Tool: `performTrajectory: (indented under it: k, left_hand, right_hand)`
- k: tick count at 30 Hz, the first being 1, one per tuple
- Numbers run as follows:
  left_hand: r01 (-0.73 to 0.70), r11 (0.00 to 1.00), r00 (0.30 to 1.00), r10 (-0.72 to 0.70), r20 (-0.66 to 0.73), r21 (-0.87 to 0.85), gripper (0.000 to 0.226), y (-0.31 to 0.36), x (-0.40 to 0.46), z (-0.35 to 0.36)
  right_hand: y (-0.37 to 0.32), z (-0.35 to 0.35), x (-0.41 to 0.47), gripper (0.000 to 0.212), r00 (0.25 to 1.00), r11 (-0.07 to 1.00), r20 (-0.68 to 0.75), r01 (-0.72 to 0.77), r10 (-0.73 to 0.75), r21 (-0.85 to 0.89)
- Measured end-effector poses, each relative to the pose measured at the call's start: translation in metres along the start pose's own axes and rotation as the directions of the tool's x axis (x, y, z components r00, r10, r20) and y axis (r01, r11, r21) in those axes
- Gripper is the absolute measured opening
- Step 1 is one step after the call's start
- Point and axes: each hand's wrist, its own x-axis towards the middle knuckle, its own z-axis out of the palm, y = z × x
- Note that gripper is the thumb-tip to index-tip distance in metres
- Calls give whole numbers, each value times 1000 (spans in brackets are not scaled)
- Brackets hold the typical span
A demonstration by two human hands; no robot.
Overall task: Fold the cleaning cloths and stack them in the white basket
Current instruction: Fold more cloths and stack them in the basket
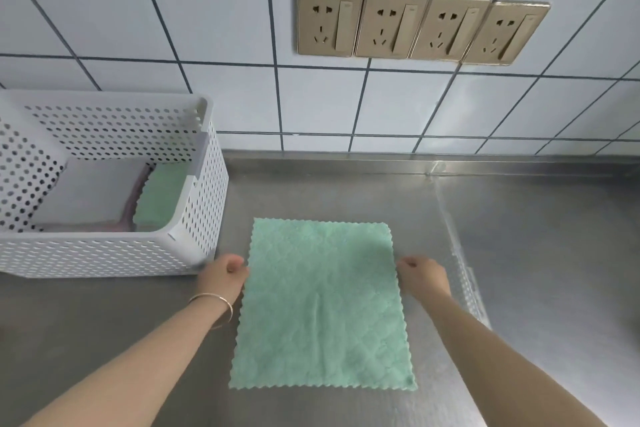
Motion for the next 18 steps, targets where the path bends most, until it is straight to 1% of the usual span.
performTrajectory:
  k: [2, 4, 6, 9, 11, 14, 16, 18]
  left_hand:
    - [8, 1000, 999, -7, -41, 9, 10, 9, 19, 10]
    - [-13, 999, 992, 19, -127, 49, 11, 20, 37, 18]
    - [-5, 999, 983, 14, -181, 53, 6, 31, 54, 21]
    - [17, 998, 975, -2, -224, 63, 10, 38, 76, 25]
    - [19, 996, 970, 3, -242, 90, 5, 41, 82, 28]
    - [34, 997, 958, -11, -287, 74, 11, 41, 81, 30]
    - [5, 997, 951, 19, -308, 77, 15, 41, 80, 30]
    - [-33, 995, 952, 59, -301, 91, 19, 40, 77, 32]
  right_hand:
    - [-11, 4, 16, 23, 998, 998, -12, -63, 63, 27]
    - [-22, 9, 31, 23, 996, 996, -25, -84, 85, 18]
    - [-31, 13, 43, 26, 991, 991, -37, -132, 132, 17]
    - [-40, 21, 57, 26, 977, 978, -54, -206, 206, 9]
    - [-44, 25, 62, 26, 973, 975, -73, -219, 217, -23]
    - [-45, 33, 68, 29, 972, 976, -126, -208, 198, -70]
    - [-46, 37, 72, 31, 970, 973, -173, -194, 170, -127]
    - [-47, 40, 72, 32, 966, 969, -207, -189, 154, -161]
